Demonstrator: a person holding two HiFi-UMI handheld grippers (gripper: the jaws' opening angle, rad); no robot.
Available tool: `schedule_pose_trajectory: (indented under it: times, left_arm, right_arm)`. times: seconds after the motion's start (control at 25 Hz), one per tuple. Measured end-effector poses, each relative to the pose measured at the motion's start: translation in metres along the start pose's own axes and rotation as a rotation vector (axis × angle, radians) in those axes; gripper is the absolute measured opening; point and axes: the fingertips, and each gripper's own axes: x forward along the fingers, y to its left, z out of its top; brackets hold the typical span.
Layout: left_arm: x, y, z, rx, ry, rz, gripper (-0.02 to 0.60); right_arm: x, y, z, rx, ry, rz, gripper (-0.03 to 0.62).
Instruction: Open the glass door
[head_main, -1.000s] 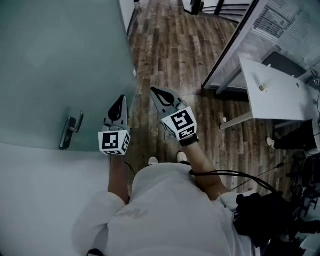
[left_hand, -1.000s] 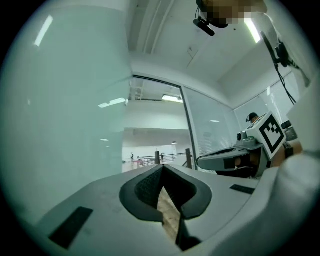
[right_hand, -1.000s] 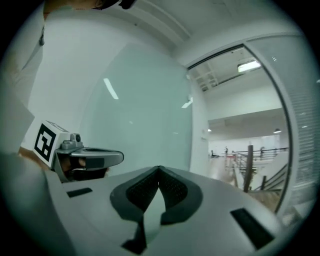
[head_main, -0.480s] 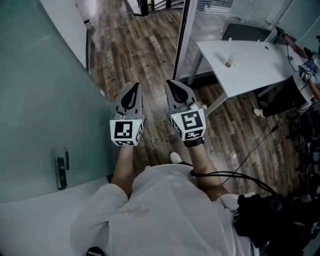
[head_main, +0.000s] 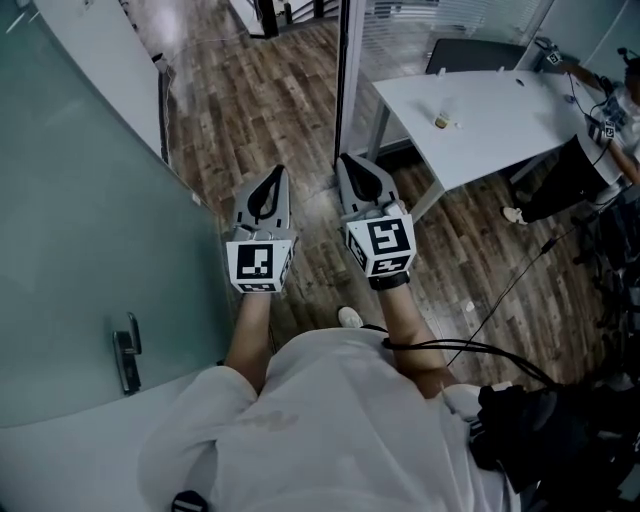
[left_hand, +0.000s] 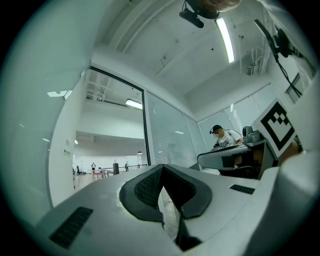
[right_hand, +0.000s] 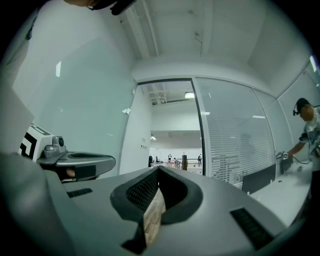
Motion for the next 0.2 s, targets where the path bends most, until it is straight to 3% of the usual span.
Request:
schedule_pose_trajectory:
  times: [0.2]
  left_arm:
    - [-0.004, 0.005, -0.011, 0.006, 0.03, 0.029, 0.002]
  right_arm:
    - [0.002, -0.006, -0.002, -0.001, 0.004, 0.007, 0.003]
